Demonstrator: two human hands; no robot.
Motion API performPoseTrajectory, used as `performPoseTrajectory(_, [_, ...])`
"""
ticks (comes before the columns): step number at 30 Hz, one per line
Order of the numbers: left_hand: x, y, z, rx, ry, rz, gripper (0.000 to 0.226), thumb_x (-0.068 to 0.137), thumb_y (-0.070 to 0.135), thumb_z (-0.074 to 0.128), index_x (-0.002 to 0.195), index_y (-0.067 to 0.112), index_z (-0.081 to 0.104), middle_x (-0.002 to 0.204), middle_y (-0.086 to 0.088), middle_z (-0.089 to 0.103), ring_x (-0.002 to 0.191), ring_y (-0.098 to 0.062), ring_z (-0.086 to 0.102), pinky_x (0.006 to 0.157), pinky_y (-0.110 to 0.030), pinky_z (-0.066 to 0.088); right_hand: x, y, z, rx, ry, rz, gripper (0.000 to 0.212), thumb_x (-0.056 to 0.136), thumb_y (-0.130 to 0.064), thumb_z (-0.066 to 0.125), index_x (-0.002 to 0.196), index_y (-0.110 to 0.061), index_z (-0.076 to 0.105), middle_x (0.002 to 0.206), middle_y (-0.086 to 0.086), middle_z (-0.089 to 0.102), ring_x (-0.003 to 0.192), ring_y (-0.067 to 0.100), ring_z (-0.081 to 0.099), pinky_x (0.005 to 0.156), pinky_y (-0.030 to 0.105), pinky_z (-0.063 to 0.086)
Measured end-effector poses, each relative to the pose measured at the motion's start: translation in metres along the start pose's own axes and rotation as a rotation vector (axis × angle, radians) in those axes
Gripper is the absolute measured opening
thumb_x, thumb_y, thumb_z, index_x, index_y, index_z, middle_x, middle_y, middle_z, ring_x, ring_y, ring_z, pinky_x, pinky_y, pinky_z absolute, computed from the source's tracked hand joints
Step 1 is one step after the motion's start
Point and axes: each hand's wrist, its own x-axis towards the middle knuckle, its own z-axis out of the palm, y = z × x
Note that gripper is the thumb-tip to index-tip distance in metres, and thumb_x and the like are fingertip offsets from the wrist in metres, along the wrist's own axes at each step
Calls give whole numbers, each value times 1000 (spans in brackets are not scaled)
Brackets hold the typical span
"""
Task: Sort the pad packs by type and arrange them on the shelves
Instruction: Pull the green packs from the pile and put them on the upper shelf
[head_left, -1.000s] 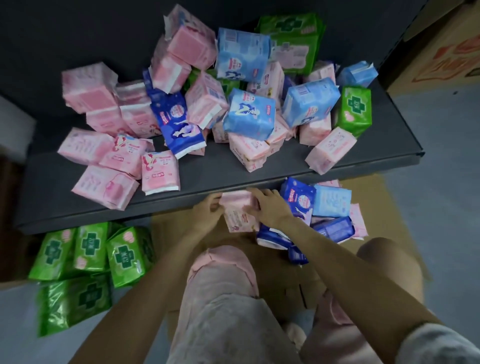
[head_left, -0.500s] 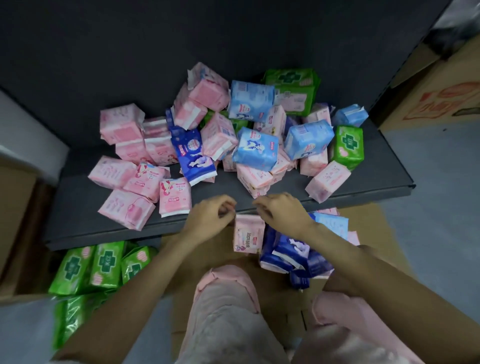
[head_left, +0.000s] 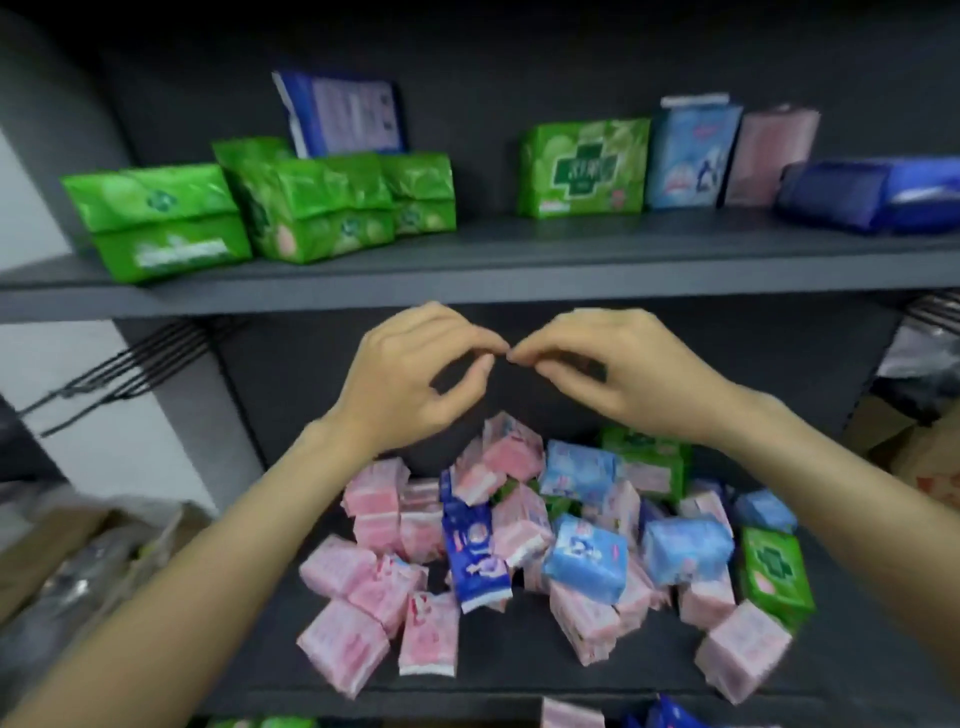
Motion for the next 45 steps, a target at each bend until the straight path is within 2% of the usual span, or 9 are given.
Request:
performPoseTrajectory(5, [62, -42, -42, 211, 142, 42, 15, 88, 15, 58, 94, 10, 72, 88, -1, 70, 86, -23, 60, 75, -36, 46, 78, 9, -37, -111, 247, -90, 19, 90, -13, 55, 104, -14, 68, 93, -3, 67, 82, 15, 59, 70, 27, 47])
performPoseTrajectory(12, [109, -126, -78, 517, 53, -90, 25, 84, 29, 50, 97, 17, 67, 92, 1, 66, 92, -23, 55, 75, -33, 40, 166, 48, -31, -330, 246, -94, 26, 87, -15, 58, 113, -18, 62, 103, 0, 64, 96, 23, 55, 79, 40, 50])
performPoseTrajectory(15, [125, -167, -96, 596, -26, -185, 42, 79, 38, 40, 101, 15, 67, 99, -6, 66, 96, -32, 57, 78, -38, 46, 203, 57, -23, -422, 175, -73, 35, 89, -23, 58, 123, -19, 57, 118, 4, 60, 108, 28, 52, 90, 38, 44])
performPoseTrajectory(19, [142, -216, -106, 586, -192, -560, 45, 89, 44, 49, 127, 21, 53, 125, -10, 53, 116, -32, 46, 88, -38, 41, 251, 72, -4, -498, -40, 25, 48, 94, -40, 50, 139, -26, 40, 138, 0, 44, 124, 23, 40, 100, 35, 31])
performPoseTrajectory(26, [150, -261, -80, 436, -413, -896, 77, 89, 60, 49, 147, 15, 26, 145, -19, 38, 126, -37, 45, 98, -40, 41, 281, 86, 16, -443, -277, 104, 56, 96, -50, 41, 147, -33, 26, 146, 3, 41, 128, 26, 44, 99, 38, 35])
performPoseTrajectory(35, [141, -228, -83, 387, -227, -579, 65, 68, 32, 77, 129, 25, 52, 121, -5, 47, 109, -28, 54, 90, -36, 45, 250, 94, -2, -477, -273, 121, 52, 95, -26, 43, 145, -37, 32, 148, -6, 39, 131, 19, 42, 101, 37, 33])
performPoseTrajectory(39, [144, -200, -78, 328, -243, -515, 61, 65, 33, 75, 119, 26, 48, 116, 3, 48, 107, -21, 53, 86, -35, 45, 229, 87, -27, -518, -140, 214, 34, 96, -46, 34, 119, -33, 56, 126, -4, 60, 113, 21, 55, 91, 34, 37])
performPoseTrajectory(42, [154, -186, -63, 327, -296, -545, 65, 67, 46, 76, 117, 25, 41, 119, 5, 52, 105, -19, 54, 79, -31, 41, 219, 80, -37, -512, 89, 357, 46, 90, -62, 35, 87, -24, 61, 96, 1, 66, 94, 27, 59, 73, 31, 34])
performPoseTrajectory(45, [165, -172, -49, 370, -389, -457, 83, 68, 49, 75, 136, 28, 33, 131, 2, 50, 117, -23, 52, 88, -36, 45, 207, 79, -37, -458, 179, 411, 46, 83, -67, 49, 90, -22, 58, 100, 1, 60, 96, 27, 58, 77, 33, 40])
